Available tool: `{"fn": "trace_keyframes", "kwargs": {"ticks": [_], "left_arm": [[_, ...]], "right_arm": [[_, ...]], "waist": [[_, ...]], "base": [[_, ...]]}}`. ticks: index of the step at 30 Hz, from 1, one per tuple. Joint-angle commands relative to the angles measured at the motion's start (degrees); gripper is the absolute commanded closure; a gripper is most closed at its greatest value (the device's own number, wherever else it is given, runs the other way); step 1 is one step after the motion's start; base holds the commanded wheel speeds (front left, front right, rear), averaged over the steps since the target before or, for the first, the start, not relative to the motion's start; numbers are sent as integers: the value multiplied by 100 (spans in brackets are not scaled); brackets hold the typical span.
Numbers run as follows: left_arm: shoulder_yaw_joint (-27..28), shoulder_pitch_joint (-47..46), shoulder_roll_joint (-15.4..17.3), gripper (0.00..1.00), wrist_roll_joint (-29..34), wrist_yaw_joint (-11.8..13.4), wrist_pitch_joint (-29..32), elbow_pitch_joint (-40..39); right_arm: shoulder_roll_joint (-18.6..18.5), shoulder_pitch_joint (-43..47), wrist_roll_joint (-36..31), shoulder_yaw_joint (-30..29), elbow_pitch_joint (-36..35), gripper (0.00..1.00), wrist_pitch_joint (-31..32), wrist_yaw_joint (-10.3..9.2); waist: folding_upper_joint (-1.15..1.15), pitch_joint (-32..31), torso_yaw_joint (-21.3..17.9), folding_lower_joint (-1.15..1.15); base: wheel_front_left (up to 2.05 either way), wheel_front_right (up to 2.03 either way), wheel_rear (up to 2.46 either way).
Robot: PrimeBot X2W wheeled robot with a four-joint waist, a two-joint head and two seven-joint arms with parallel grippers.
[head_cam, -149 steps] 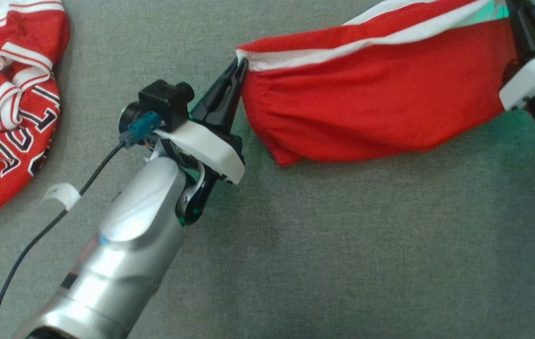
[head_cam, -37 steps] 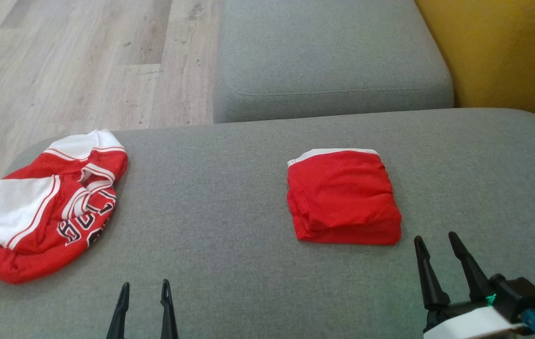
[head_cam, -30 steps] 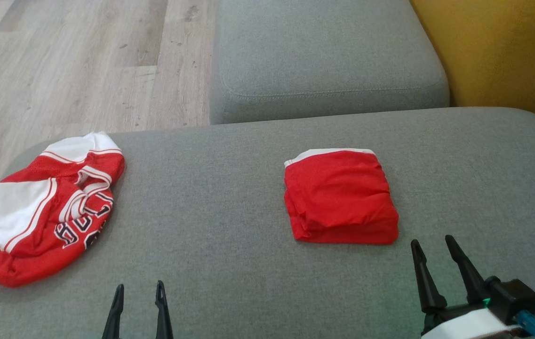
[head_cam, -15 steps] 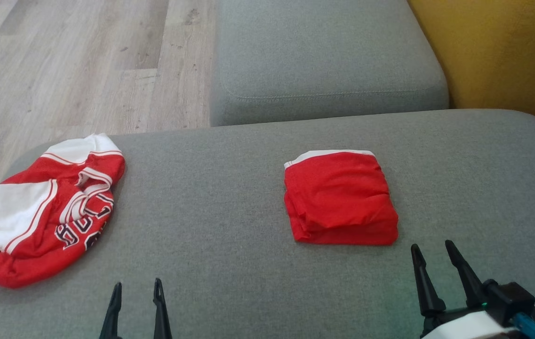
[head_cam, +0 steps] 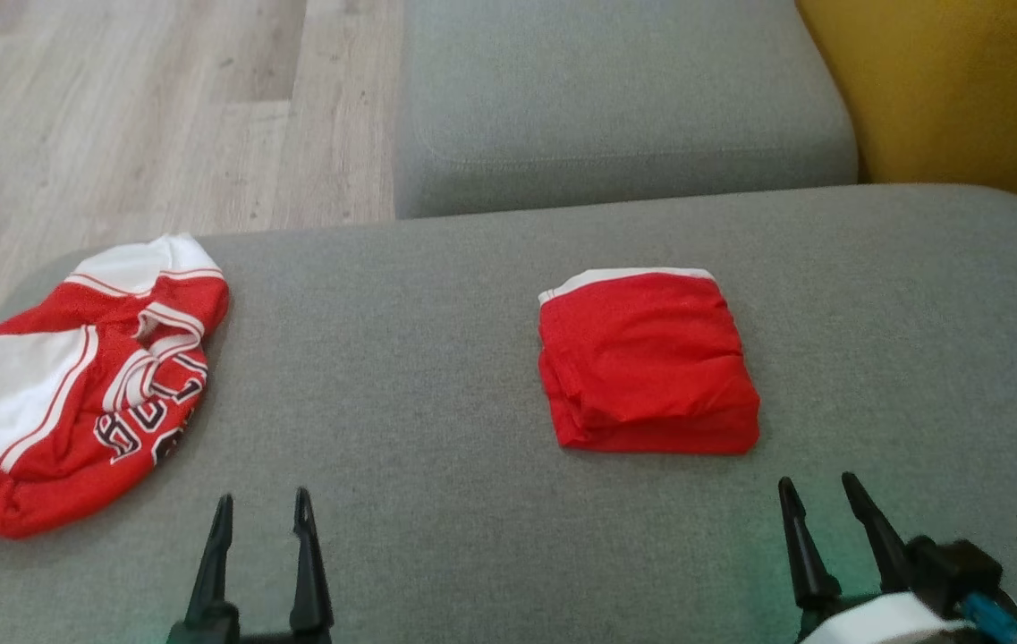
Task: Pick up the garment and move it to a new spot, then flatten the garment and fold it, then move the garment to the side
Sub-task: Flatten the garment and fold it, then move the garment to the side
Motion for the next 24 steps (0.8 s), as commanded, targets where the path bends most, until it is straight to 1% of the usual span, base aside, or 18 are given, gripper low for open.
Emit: {"fn": "trace_keyframes", "kwargs": {"ticks": [1, 5, 8, 12, 16, 19, 21, 22, 23, 24], "left_arm": [[116, -390, -35, 0, 9, 42, -29, -212], [-16, -563, -35, 0, -29, 72, -29, -232], [-121, -686, -35, 0, -9, 62, -29, -214], [-221, -877, -35, 0, 38, 65, -29, -247], [-331, -1135, -35, 0, 13, 123, -29, -301], [-417, -1249, -35, 0, -48, 182, -29, -296], [-444, -1284, -35, 0, -57, 201, -29, -293], [-474, -1313, -35, 0, -70, 219, -29, -283], [-501, -1341, -35, 0, -82, 235, -29, -275], [-524, -1364, -35, 0, -92, 251, -29, -271]], "right_arm": [[-14, -489, 62, 113, -25, 0, -62, -4], [-46, -1002, 139, 53, 448, 0, -62, -4], [-147, -1474, 210, 76, 1024, 0, -61, -4], [-323, -2283, 465, 174, 1829, 0, 267, -4], [-488, -3061, 721, 166, 2520, 0, 538, -4], [-552, -3481, 815, 310, 2981, 0, 674, -4], [-533, -3580, 897, 374, 3120, 0, 752, -4], [-511, -3659, 976, 472, 3237, 9, 837, -4], [-495, -3722, 1067, 576, 3337, 54, 919, -4], [-490, -3774, 1163, 657, 3437, 82, 995, -4]], "waist": [[0, 92, 6, 0], [0, 317, 44, 0], [0, 486, 116, 0], [0, 841, 261, 0], [0, 1206, 419, 0], [0, 1397, 482, 0], [0, 1443, 495, 0], [0, 1477, 505, 0], [0, 1507, 513, 0], [0, 1530, 517, 0]], "base": [[0, 0, 0], [0, 0, 0], [0, 0, 0], [0, 0, 0], [0, 0, 0], [0, 0, 0], [0, 0, 0], [0, 0, 0], [0, 0, 0], [0, 0, 0]]}}
